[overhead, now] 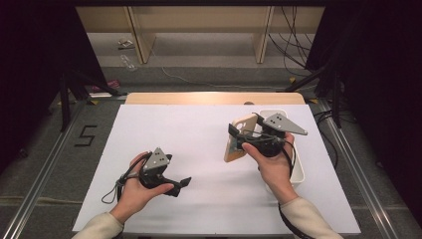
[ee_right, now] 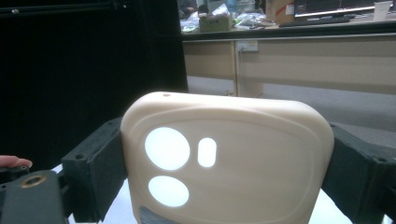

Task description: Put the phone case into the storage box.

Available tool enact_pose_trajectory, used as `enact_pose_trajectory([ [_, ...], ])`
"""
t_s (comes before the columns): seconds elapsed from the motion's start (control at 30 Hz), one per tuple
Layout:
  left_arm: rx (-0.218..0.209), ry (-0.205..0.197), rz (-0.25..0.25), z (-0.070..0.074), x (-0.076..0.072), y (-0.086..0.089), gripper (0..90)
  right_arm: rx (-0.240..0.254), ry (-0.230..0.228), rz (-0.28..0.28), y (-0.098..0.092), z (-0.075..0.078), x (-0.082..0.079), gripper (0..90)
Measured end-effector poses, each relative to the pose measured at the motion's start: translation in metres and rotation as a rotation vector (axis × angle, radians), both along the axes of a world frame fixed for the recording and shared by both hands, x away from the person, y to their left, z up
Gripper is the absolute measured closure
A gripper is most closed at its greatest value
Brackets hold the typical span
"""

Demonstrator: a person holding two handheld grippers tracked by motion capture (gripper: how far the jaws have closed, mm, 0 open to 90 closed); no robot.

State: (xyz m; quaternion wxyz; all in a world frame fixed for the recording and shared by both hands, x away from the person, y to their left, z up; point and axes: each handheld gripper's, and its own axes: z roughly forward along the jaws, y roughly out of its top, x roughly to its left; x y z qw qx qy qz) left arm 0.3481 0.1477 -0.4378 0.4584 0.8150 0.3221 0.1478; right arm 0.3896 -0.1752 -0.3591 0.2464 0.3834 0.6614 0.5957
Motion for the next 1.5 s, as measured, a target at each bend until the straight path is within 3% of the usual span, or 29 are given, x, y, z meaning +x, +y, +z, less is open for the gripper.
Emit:
enact_pose_trajectory([
  [1.5, -0.001, -0.002, 0.003, 0.000, 0.000, 0.000, 0.0, 0.032, -0.037, -0.097, -0.033, 0.018, 0.004, 12.0],
])
